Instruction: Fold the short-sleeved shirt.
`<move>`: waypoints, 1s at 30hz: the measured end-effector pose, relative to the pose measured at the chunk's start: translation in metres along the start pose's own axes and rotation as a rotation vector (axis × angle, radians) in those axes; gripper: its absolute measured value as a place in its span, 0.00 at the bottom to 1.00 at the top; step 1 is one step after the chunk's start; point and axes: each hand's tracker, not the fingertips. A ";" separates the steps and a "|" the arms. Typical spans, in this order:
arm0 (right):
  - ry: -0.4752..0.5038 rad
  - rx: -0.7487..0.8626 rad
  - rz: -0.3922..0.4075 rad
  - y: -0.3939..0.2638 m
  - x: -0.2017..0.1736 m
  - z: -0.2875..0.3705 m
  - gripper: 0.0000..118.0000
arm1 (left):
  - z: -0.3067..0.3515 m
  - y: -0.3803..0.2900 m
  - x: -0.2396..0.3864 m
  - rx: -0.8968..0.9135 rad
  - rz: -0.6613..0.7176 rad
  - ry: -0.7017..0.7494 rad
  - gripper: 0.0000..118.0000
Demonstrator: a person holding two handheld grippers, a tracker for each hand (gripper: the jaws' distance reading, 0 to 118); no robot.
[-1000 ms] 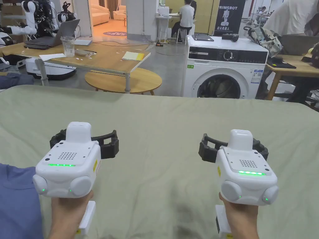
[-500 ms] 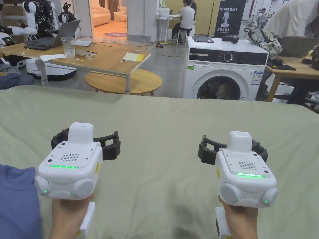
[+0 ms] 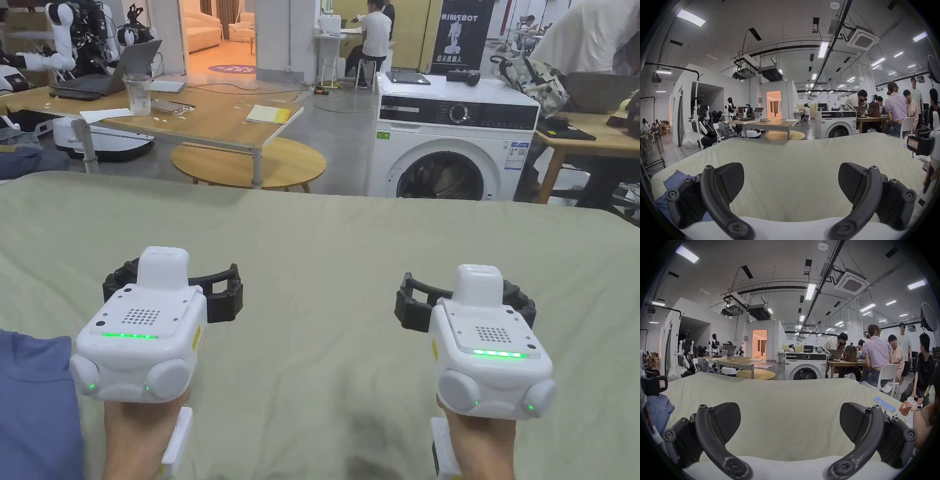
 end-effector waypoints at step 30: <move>-0.001 -0.001 0.007 -0.001 0.000 0.006 1.00 | 0.006 0.002 0.001 0.016 0.033 -0.014 0.97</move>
